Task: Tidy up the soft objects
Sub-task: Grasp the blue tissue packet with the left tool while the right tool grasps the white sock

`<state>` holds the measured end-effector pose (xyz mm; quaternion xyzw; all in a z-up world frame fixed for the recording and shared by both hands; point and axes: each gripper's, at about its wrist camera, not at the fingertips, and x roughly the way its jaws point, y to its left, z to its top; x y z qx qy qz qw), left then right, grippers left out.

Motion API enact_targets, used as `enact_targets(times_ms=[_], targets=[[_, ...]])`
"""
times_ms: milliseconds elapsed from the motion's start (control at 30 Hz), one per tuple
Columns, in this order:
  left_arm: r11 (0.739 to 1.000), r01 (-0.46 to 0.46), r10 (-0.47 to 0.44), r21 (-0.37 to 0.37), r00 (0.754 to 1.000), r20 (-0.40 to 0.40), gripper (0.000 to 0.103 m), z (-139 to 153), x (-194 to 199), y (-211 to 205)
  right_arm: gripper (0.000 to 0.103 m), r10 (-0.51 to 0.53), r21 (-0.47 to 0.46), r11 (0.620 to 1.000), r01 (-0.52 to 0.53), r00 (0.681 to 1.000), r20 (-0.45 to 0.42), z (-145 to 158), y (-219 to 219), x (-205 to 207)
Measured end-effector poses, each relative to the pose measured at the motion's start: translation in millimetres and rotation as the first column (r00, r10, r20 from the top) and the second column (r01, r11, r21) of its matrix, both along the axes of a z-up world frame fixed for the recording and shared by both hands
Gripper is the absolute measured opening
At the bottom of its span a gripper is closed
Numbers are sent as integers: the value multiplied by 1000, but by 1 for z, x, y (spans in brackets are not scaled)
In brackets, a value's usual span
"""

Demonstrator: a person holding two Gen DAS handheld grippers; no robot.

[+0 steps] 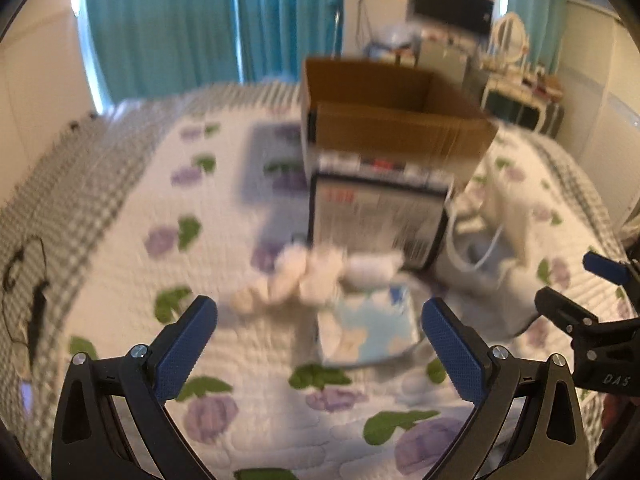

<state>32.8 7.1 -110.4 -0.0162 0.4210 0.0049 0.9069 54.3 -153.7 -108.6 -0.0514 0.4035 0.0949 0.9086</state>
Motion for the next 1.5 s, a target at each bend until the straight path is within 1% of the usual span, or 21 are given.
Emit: enact_targets(times_ms=[33,67,167,200,267,333,367,433,533,600,633,667,700,767,900,1000,1067,1167,1233,1367,1500], targets=[[1000,-3,3,-9,1000,-17,103,-5,1,0,99,7,1,1000,-7,1000,-18,-8,2,4],[1000,-4,3,-19,999,-33,103,-9,3,1,93,10,3,1000,-10,1000,-30,-15,4,7],[999,10,-12,-34,997,-72,103,-18,10,-5,84,11,12,1000,-10,997,-74,-33,7,19],[999,16,-19,-35,997,-79,103,-20,11,-6,76,13,10,1000,-12,996,-85,-37,7,22],[999,26,-30,-36,994,-101,103,-24,17,-11,53,24,16,1000,-23,995,-100,-41,7,25],[999,34,-39,-42,991,-127,103,-30,24,-14,45,25,26,999,-23,995,-96,-39,5,24],[998,41,-48,-47,989,-140,99,-33,26,-15,41,22,32,999,-19,996,-92,-37,4,23],[996,67,-77,-60,981,-176,98,-41,30,-20,37,22,49,999,-18,996,-87,-34,1,24],[993,83,-98,-78,972,-215,98,-49,35,-24,36,21,48,999,-17,996,-86,-32,1,25],[990,86,-110,-114,969,-224,91,-50,35,-22,35,27,29,999,-25,996,-85,-31,4,24],[986,93,-122,-137,967,-222,84,-50,34,-22,35,31,22,999,-29,996,-86,-31,5,24],[983,100,-132,-151,967,-219,75,-48,33,-21,35,36,15,999,-35,996,-86,-30,7,23],[981,110,-143,-159,966,-216,71,-47,31,-21,34,38,7,999,-38,996,-85,-28,8,22],[982,119,-149,-148,966,-210,65,-41,26,-22,33,41,-10,999,-42,996,-81,-25,10,19],[982,115,-146,-150,966,-212,60,-29,20,-6,30,38,-39,998,-40,997,-62,-10,10,9],[980,115,-146,-163,970,-195,59,-18,11,1,29,41,-41,998,-43,998,-39,5,9,-2],[979,119,-147,-166,975,-165,57,-7,3,4,28,45,-43,998,-46,999,-23,14,9,-11],[976,133,-157,-175,979,-129,56,8,-5,8,27,46,-59,997,-46,999,-3,26,10,-23],[975,144,-162,-170,982,-94,56,23,-12,8,27,44,-64,997,-43,999,15,36,10,-32],[975,156,-163,-157,986,-35,56,46,-19,9,26,32,-69,997,-26,997,77,64,7,-45],[977,165,-165,-133,986,12,56,68,-16,14,26,26,-92,996,-13,989,142,93,9,-51]])
